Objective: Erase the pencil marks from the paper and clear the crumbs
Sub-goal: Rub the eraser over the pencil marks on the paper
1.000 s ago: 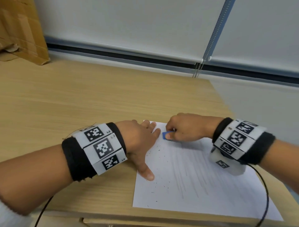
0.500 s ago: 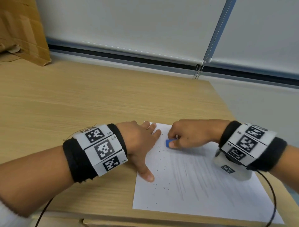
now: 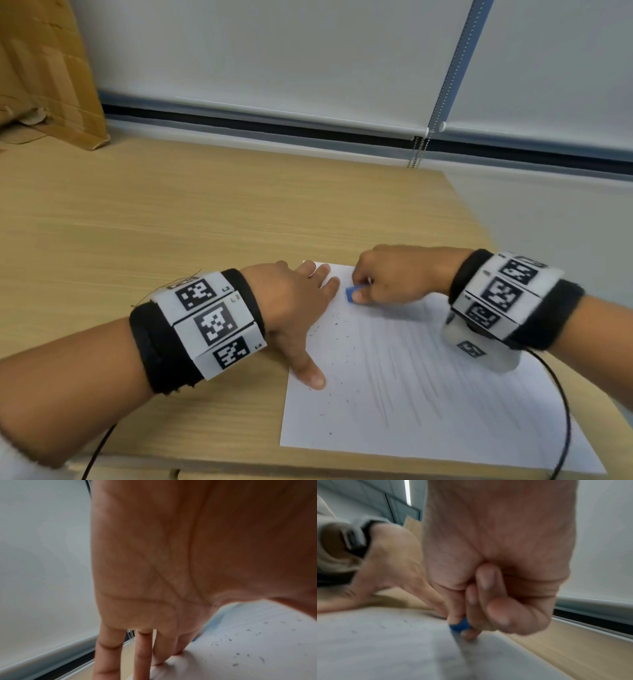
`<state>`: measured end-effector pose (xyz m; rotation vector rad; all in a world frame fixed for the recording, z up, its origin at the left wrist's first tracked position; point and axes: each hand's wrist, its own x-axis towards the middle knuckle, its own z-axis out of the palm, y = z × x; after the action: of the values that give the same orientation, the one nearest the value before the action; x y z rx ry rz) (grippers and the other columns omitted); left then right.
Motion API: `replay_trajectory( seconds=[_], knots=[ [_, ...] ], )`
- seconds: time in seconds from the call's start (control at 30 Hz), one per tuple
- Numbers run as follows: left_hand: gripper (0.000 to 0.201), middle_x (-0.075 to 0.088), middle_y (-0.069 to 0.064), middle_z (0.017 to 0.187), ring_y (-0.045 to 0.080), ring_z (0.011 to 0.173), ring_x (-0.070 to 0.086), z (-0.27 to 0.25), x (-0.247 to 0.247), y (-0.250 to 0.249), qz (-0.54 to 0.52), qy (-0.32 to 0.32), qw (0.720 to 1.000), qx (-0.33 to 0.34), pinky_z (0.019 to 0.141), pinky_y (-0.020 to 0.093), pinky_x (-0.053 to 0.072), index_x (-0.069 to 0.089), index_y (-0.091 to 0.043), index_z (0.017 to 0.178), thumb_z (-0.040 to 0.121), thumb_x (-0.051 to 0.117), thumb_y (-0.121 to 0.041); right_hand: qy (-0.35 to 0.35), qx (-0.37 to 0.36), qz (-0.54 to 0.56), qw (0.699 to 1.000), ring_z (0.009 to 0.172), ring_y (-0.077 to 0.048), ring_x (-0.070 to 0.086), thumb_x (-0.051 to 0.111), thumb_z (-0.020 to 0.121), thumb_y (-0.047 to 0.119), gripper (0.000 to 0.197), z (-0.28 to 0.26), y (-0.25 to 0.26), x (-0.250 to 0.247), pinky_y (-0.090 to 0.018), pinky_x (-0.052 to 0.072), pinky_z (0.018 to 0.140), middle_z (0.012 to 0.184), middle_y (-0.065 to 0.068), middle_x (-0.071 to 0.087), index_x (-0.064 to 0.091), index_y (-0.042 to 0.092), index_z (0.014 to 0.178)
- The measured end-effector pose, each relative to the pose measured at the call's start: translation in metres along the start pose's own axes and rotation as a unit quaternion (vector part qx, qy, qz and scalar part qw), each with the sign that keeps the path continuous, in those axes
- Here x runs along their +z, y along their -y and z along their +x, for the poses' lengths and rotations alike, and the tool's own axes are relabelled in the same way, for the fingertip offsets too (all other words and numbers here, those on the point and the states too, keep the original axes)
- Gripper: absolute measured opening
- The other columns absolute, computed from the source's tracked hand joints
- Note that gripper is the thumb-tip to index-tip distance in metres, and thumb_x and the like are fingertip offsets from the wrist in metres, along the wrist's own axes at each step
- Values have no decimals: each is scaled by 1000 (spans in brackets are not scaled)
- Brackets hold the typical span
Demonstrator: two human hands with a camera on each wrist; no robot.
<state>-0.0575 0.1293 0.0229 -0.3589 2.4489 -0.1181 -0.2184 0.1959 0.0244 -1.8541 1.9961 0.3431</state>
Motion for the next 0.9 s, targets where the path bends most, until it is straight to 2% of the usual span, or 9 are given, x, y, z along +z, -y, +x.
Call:
replay_trajectory(
  seconds=[0.1,0.23,0.4,0.5,0.57,0.63,0.73,0.83,0.9],
  knots=[
    [135,-25,3,158,23,148,-13,-1,0,-1,0,2,1000,-1,117,45,8,-24,-14,149,67,62,-78,-52,-3,-14,999,64,-31,59,47,92,37,36,2,-5,4,-41,49,62,66,-7,58,52,12,66],
    [134,-23,4,159,23,148,-12,-3,-1,0,-6,-3,1000,2,117,44,8,-21,-14,150,68,63,-76,30,-25,2,999,60,-33,55,47,84,43,36,-10,1,15,-46,50,61,62,-4,50,43,17,59],
    [134,-24,3,159,22,148,-11,-2,-1,-1,0,-5,1000,1,117,43,11,-22,-15,150,67,62,-77,-54,12,2,998,63,-28,54,47,93,37,37,0,-8,5,-39,46,60,64,-4,54,48,15,63],
    [134,-24,3,159,22,148,-11,-2,0,0,-7,-2,1000,1,118,44,12,-23,-18,150,66,64,-77,19,-11,7,1000,57,-24,47,50,89,37,37,-12,-2,12,-42,45,56,61,-4,48,44,14,61],
    [133,-25,3,159,23,148,-11,-3,-1,0,-12,-2,1000,4,118,44,11,-23,-22,150,67,64,-76,59,-3,8,998,57,-26,52,50,89,39,36,-14,3,10,-35,45,47,63,-3,50,47,15,62],
    [132,-25,3,159,23,148,-12,-4,-2,-1,-8,3,1000,3,117,45,10,-24,-22,150,68,64,-76,10,14,6,1000,59,-30,58,48,93,39,37,-6,3,2,-33,49,47,64,-3,54,52,14,65],
    [133,-25,3,159,24,148,-12,-4,-4,-2,0,6,1000,-1,117,45,10,-25,-21,149,68,63,-76,-54,26,27,998,65,-34,62,47,94,36,38,0,-4,2,-45,54,60,63,-4,54,49,16,62],
    [132,-25,3,159,23,148,-12,-4,-2,-1,-6,4,1000,0,117,46,8,-25,-22,150,68,65,-75,13,-4,25,1000,63,-37,60,50,89,36,36,-8,-2,11,-45,52,55,63,-6,54,47,14,61],
    [132,-25,4,159,24,148,-11,-3,-2,-1,-4,3,1000,0,118,46,9,-25,-22,150,68,65,-75,52,-5,10,999,57,-32,56,50,90,36,34,-11,2,9,-33,46,44,65,-6,53,49,13,65]
  ],
)
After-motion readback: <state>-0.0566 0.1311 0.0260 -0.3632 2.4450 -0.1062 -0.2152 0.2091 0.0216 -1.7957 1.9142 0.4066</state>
